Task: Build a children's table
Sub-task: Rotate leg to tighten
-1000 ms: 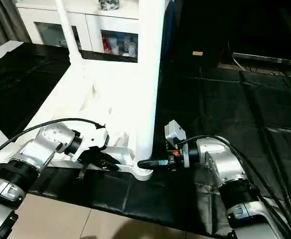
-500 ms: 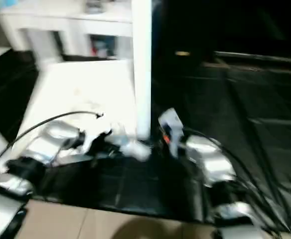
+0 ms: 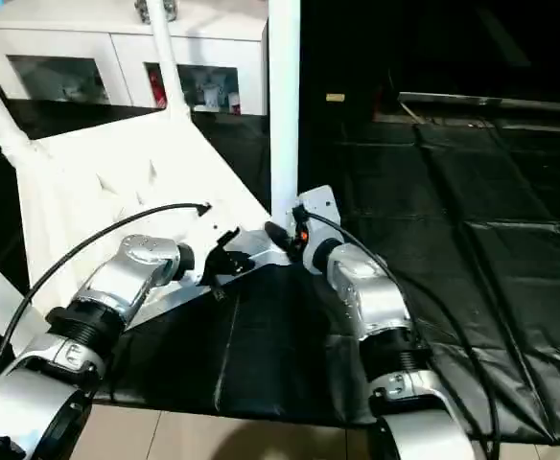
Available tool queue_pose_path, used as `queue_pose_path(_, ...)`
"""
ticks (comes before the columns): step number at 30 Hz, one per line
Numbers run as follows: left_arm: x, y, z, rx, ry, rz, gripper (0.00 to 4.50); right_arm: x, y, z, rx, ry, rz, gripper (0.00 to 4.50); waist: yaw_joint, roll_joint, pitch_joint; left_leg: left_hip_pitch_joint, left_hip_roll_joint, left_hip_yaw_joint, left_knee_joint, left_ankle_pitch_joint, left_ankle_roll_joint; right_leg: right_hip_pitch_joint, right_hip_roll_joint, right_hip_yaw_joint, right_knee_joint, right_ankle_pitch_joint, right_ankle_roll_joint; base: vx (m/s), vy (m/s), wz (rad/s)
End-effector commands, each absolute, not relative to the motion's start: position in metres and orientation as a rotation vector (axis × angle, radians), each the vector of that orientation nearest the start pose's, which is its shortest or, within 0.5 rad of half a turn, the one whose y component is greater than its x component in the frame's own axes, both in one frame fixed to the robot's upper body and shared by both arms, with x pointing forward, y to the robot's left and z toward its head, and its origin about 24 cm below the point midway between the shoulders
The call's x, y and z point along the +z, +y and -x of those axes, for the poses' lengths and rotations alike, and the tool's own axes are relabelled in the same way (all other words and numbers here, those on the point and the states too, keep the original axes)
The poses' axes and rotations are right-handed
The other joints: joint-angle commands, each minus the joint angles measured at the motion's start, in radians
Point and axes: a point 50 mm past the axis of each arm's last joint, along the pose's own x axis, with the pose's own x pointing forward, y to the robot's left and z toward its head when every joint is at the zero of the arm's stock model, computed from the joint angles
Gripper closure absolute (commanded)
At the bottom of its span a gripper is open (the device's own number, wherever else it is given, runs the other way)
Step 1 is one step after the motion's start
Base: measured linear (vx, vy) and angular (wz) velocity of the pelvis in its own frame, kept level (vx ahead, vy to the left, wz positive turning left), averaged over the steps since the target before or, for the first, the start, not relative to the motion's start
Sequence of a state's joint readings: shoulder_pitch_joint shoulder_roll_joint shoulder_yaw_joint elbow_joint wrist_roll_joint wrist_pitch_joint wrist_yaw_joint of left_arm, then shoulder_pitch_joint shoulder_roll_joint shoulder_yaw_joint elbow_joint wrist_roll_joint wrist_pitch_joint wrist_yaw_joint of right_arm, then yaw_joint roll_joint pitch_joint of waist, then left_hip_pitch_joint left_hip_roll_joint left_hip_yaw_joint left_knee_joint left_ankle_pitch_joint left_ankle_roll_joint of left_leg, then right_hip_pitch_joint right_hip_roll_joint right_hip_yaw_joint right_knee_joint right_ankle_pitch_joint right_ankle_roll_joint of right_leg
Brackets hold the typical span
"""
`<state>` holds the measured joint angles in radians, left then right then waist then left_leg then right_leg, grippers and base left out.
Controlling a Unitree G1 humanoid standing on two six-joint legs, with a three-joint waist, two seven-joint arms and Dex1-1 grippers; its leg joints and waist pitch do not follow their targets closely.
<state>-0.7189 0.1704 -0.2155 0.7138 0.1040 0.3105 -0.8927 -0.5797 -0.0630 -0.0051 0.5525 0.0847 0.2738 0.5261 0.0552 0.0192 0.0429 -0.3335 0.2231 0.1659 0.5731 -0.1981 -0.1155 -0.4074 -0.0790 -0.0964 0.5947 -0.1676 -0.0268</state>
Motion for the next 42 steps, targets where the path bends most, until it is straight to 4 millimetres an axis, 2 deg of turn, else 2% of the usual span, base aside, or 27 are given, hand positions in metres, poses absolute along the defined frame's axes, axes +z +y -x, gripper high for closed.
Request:
queue_pose_path(1, 0.070, 0.069, -0.340, -1.162, 0.393, -0.304, 4.50, 0.053, -0.066, -0.330, 0.828, 0.291, -0.097, 1.37, 0.010, -0.004, -0.065, -0.016, -0.003, 0.007, -0.056, -0.116, 0.079, 0.072, -0.057, 0.048, -0.061, -0.146, -0.220, 0.000, 0.000, 0.00)
queue_pose_path(3, 0.070, 0.076, -0.339, -1.191, 0.373, -0.315, 4.50, 0.053, -0.073, -0.328, 0.855, 0.288, -0.103, 1.02, 0.011, -0.005, -0.063, -0.015, -0.003, 0.008, -0.057, -0.122, 0.079, 0.072, -0.057, 0.048, -0.063, -0.159, -0.216, 0.000, 0.000, 0.00)
queue_pose_path(5, 0.070, 0.085, -0.336, -1.240, 0.377, -0.328, 4.50, 0.052, -0.084, -0.325, 0.897, 0.285, -0.100, 0.97, 0.015, -0.004, -0.063, -0.015, 0.000, 0.007, -0.058, -0.130, 0.085, 0.072, -0.059, 0.049, -0.062, -0.164, -0.214, 0.000, 0.000, 0.00)
queue_pose_path(9, 0.068, 0.096, -0.330, -1.313, 0.391, -0.358, 4.50, 0.052, -0.099, -0.323, 0.959, 0.276, -0.083, 0.64, 0.023, -0.002, -0.061, -0.010, 0.003, 0.009, -0.059, -0.152, 0.077, 0.066, -0.060, 0.050, -0.066, -0.198, -0.214, 0.000, 0.000, 0.00)
queue_pose_path(10, 0.068, 0.102, -0.326, -1.368, 0.397, -0.384, 4.50, 0.053, -0.108, -0.320, 1.018, 0.271, -0.069, 0.58, 0.029, -0.003, -0.062, -0.009, 0.005, 0.010, -0.059, -0.149, 0.076, 0.065, -0.059, 0.051, -0.065, -0.193, -0.213, 0.000, 0.000, 0.00)
queue_pose_path(13, 0.068, 0.108, -0.322, -1.415, 0.408, -0.412, 4.50, 0.053, -0.116, -0.313, 1.115, 0.284, -0.036, 0.22, 0.046, -0.001, -0.065, -0.004, 0.008, 0.013, -0.056, -0.132, 0.075, 0.063, -0.056, 0.050, -0.056, -0.145, -0.222, 0.000, 0.000, 0.00)
queue_pose_path(14, 0.068, 0.111, -0.322, -1.429, 0.410, -0.422, 4.50, 0.053, -0.119, -0.311, 1.140, 0.290, -0.023, 0.22, 0.050, -0.001, -0.065, -0.005, 0.009, 0.014, -0.055, -0.124, 0.080, 0.061, -0.055, 0.052, -0.051, -0.111, -0.232, 0.000, 0.000, 0.00)
queue_pose_path(16, 0.066, 0.118, -0.318, -1.483, 0.429, -0.454, 4.50, 0.056, -0.127, -0.309, 1.206, 0.293, -0.027, 0.06, 0.057, -0.004, -0.065, -0.008, 0.009, 0.014, -0.055, -0.129, 0.081, 0.063, -0.057, 0.051, -0.049, -0.111, -0.234, 0.000, 0.000, 0.00)
queue_pose_path(21, 0.063, 0.127, -0.310, -1.577, 0.467, -0.488, 4.50, 0.060, -0.138, -0.303, 1.342, 0.307, -0.011, 0.06, 0.063, -0.007, -0.066, -0.011, 0.009, 0.014, -0.054, -0.127, 0.081, 0.064, -0.060, 0.050, -0.052, -0.150, -0.221, 0.000, 0.000, 0.00)
queue_pose_path(23, 0.064, 0.131, -0.306, -1.637, 0.481, -0.498, 4.50, 0.063, -0.146, -0.297, 1.455, 0.342, 0.004, 0.06, 0.068, -0.009, -0.065, -0.013, 0.010, 0.014, -0.053, -0.124, 0.088, 0.064, -0.061, 0.050, -0.052, -0.163, -0.219, 0.000, 0.000, 0.00)
queue_pose_path(26, 0.064, 0.133, -0.304, -1.668, 0.485, -0.515, 4.50, 0.063, -0.149, -0.296, 1.501, 0.361, 0.014, 0.06, 0.074, -0.011, -0.065, -0.013, 0.011, 0.014, -0.052, -0.115, 0.090, 0.062, -0.060, 0.050, -0.052, -0.164, -0.218, 0.000, 0.000, 0.00)
queue_pose_path(28, 0.063, 0.135, -0.302, -1.703, 0.496, -0.541, 4.50, 0.063, -0.149, -0.298, 1.522, 0.366, 0.023, 0.32, 0.081, -0.010, -0.065, -0.011, 0.012, 0.014, -0.052, -0.116, 0.082, 0.059, -0.061, 0.050, -0.052, -0.178, -0.217, 0.000, 0.000, 0.00)
queue_pose_path(33, 0.063, 0.136, -0.300, -1.728, 0.504, -0.555, 4.50, 0.062, -0.147, -0.300, 1.544, 0.375, 0.033, 0.68, 0.085, -0.009, -0.067, -0.006, 0.013, 0.015, -0.051, -0.120, 0.073, 0.057, -0.060, 0.051, -0.048, -0.158, -0.229, 0.000, 0.000, 0.00)
queue_pose_path(34, 0.063, 0.137, -0.299, -1.736, 0.507, -0.562, 4.50, 0.063, -0.146, -0.301, 1.552, 0.375, 0.034, 0.75, 0.082, -0.009, -0.066, -0.011, 0.012, 0.013, -0.051, -0.125, 0.071, 0.059, -0.059, 0.050, -0.046, -0.154, -0.231, 0.000, 0.000, 0.00)
queue_pose_path(36, 0.063, 0.137, -0.299, -1.742, 0.508, -0.567, 4.50, 0.063, -0.145, -0.301, 1.562, 0.374, 0.034, 0.95, 0.082, -0.009, -0.065, -0.013, 0.012, 0.013, -0.051, -0.137, 0.067, 0.060, -0.060, 0.049, -0.050, -0.183, -0.220, 0.000, 0.000, 0.00)
queue_pose_path(38, 0.062, 0.137, -0.298, -1.746, 0.507, -0.567, 4.50, 0.062, -0.143, -0.301, 1.574, 0.375, 0.031, 1.19, 0.082, -0.012, -0.065, -0.013, 0.012, 0.013, -0.051, -0.133, 0.066, 0.059, -0.061, 0.050, -0.051, -0.195, -0.214, 0.000, 0.000, 0.00)
queue_pose_path(42, 0.062, 0.136, -0.298, -1.749, 0.506, -0.567, 4.50, 0.061, -0.141, -0.302, 1.575, 0.362, 0.032, 1.40, 0.082, -0.009, -0.067, -0.014, 0.013, 0.012, -0.050, -0.123, 0.067, 0.058, -0.062, 0.049, -0.048, -0.181, -0.217, 0.000, 0.000, 0.00)
